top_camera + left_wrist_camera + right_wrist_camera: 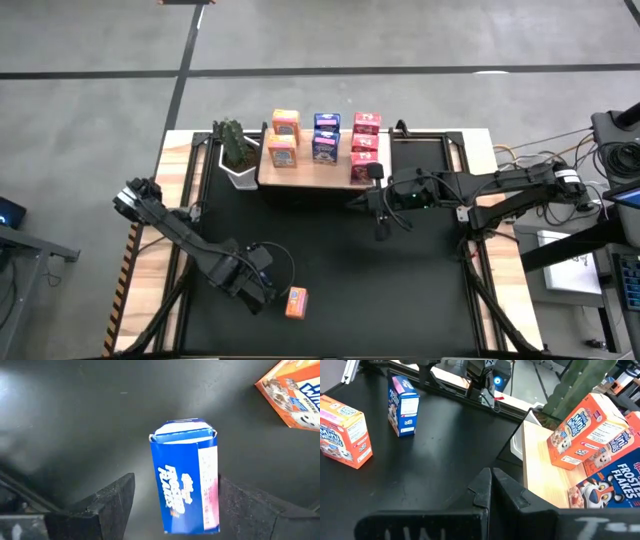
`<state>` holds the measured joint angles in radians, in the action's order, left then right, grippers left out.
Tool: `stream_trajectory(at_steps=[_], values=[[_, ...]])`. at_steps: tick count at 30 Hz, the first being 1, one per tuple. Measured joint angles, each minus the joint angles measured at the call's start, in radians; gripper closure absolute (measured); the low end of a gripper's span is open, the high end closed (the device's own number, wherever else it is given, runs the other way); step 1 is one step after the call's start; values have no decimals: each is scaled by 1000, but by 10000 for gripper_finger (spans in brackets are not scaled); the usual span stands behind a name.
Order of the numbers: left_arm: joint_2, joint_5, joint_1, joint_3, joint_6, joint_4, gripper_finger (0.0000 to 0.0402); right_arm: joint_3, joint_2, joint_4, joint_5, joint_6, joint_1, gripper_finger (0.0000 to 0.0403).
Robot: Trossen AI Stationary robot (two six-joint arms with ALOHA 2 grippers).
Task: Stack cereal on shelf
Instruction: Put the blue cereal box on the shelf aligned with the other blue cereal boxes
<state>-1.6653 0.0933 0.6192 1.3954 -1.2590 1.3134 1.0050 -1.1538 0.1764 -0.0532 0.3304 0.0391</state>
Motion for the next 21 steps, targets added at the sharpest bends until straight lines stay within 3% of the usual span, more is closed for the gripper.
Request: stream_trajectory(at_steps=[21], values=[[-2,25,2,-25,93,-68,241,0,0,11,0,-14,0,394]])
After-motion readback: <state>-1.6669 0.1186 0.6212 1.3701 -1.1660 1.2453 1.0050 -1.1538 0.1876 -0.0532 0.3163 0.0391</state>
